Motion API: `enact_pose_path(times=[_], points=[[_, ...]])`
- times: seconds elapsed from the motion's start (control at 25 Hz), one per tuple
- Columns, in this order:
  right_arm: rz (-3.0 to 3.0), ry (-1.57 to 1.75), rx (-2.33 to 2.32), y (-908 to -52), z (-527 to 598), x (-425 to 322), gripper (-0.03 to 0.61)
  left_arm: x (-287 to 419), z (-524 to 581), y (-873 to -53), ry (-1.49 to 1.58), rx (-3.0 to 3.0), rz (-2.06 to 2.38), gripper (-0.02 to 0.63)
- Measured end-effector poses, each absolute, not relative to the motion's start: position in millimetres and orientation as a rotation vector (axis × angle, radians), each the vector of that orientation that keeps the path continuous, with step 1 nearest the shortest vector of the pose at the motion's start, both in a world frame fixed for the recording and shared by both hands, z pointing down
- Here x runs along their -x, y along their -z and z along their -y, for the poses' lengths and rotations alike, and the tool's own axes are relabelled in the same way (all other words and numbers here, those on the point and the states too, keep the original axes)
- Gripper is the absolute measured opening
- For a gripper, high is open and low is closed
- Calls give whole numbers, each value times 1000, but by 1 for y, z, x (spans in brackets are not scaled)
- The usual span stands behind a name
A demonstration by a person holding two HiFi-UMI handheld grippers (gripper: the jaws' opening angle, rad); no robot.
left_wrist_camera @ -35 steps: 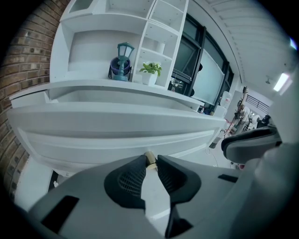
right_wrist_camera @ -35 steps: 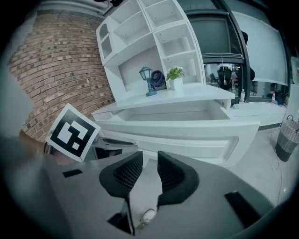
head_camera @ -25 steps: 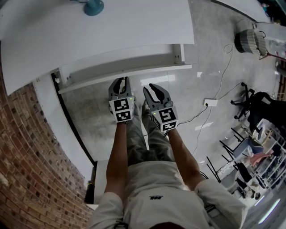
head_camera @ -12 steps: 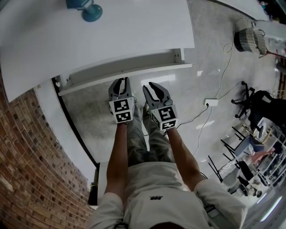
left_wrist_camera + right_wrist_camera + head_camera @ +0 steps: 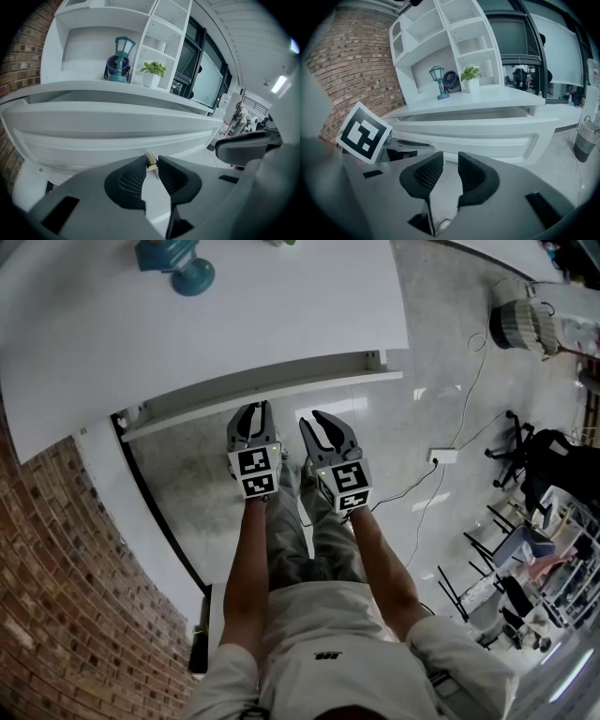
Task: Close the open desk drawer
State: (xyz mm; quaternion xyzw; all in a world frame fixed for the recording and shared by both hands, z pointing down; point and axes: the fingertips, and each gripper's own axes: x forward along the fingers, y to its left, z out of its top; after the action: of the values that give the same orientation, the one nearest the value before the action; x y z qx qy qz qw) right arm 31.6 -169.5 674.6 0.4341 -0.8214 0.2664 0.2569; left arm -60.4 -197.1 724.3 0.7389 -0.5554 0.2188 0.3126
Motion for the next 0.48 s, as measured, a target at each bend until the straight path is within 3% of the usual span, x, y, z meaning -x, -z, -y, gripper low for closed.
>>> enact_pose_path(times=[0.48], points=[[2232, -702, -1200, -673, 194, -26, 101, 64, 219, -724, -566, -1962, 1460, 92]])
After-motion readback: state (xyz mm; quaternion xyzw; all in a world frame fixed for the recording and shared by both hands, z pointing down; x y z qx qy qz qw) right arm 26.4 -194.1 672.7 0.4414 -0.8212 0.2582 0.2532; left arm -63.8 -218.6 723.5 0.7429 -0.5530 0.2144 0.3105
